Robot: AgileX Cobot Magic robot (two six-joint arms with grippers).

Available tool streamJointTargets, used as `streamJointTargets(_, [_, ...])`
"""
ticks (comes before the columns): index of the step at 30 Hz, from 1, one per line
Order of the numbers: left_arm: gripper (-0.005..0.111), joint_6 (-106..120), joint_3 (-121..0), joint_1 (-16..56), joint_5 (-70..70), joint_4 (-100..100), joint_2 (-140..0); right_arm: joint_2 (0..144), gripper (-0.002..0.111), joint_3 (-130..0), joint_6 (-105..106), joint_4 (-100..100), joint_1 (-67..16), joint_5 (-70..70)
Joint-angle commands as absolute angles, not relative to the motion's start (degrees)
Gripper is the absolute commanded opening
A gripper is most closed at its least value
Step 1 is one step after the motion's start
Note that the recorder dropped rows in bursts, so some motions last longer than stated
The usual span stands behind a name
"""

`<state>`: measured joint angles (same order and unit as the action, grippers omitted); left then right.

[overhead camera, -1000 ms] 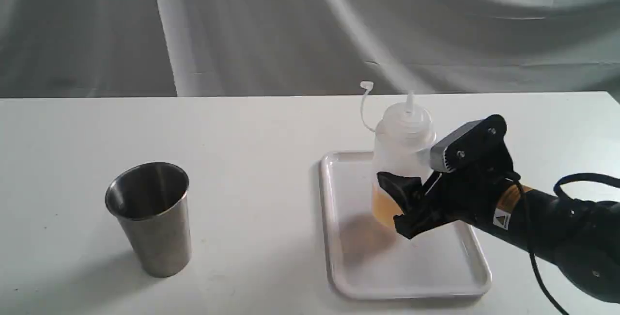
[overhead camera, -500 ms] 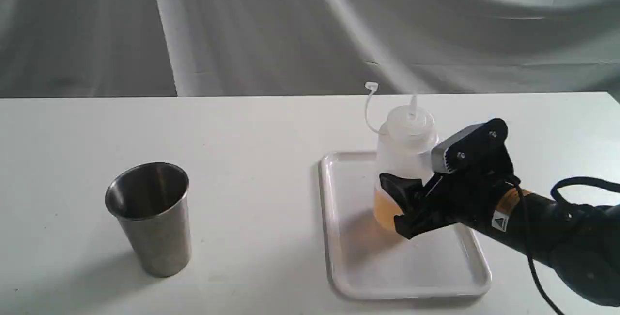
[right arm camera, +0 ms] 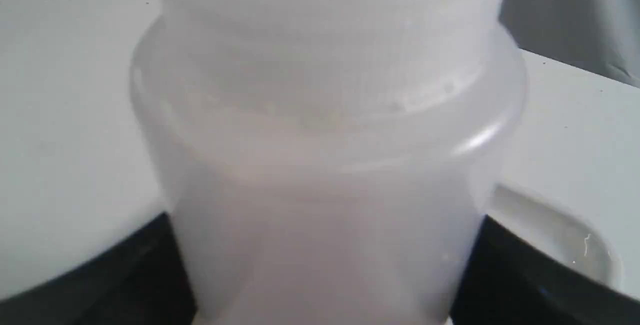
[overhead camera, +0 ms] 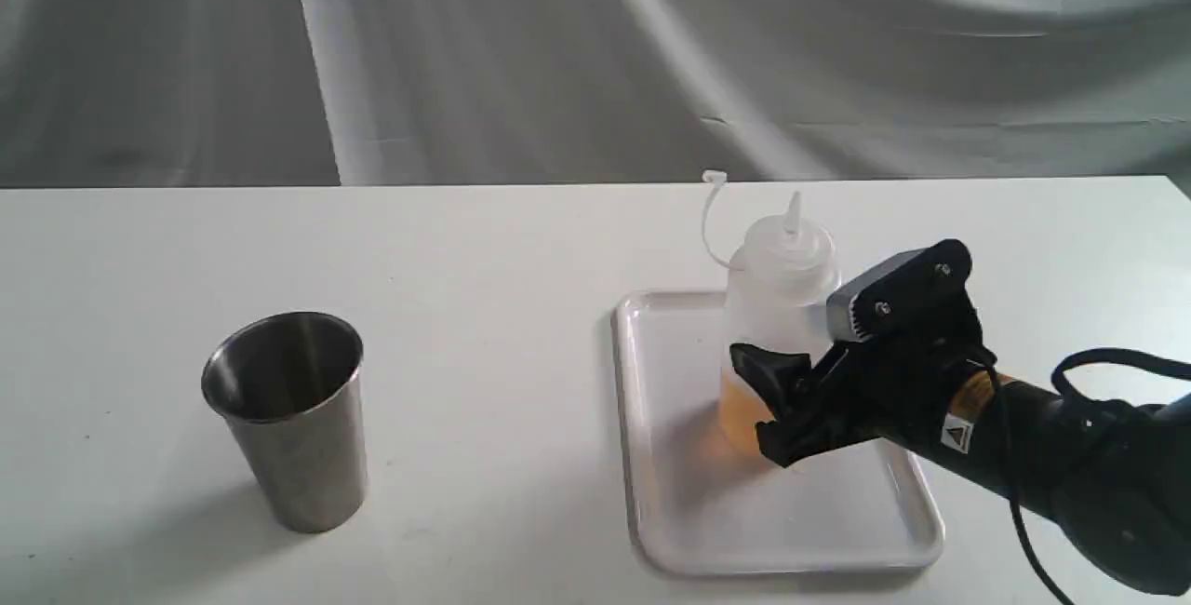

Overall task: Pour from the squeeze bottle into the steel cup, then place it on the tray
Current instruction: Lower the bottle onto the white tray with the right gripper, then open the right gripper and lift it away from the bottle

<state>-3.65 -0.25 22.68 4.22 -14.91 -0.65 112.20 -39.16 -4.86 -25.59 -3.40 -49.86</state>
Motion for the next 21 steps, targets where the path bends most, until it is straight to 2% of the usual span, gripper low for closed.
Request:
streamJointTargets(1, [0.008,-3.8,0.0,22.6,3.9,-14.8,-0.8,111.9,0.034,-39.2,-4.6,-24.8,-3.5,-52.5])
streamJointTargets(3, [0.008,-3.8,0.0,22.6,3.9,-14.8,-0.8,111.9,0.040,-39.2,-4.6,-24.8,-3.5,-52.5])
streamJointTargets(10, [0.008,-3.8,0.0,22.6,3.9,-14.8,-0.8,111.9,0.079,-39.2,-8.8,-24.8,-3.5,-52.4])
streamJointTargets(15, [0.008,-3.8,0.0,22.6,3.9,-14.8,-0.8,111.7,0.088,-39.2,-10.9,-24.8,-3.5,-52.9])
streamJointTargets(21, [0.008,-3.8,0.0,22.6,3.9,-14.8,-0.8,111.5,0.091,-39.2,-10.9,-24.1,-4.0,-55.6])
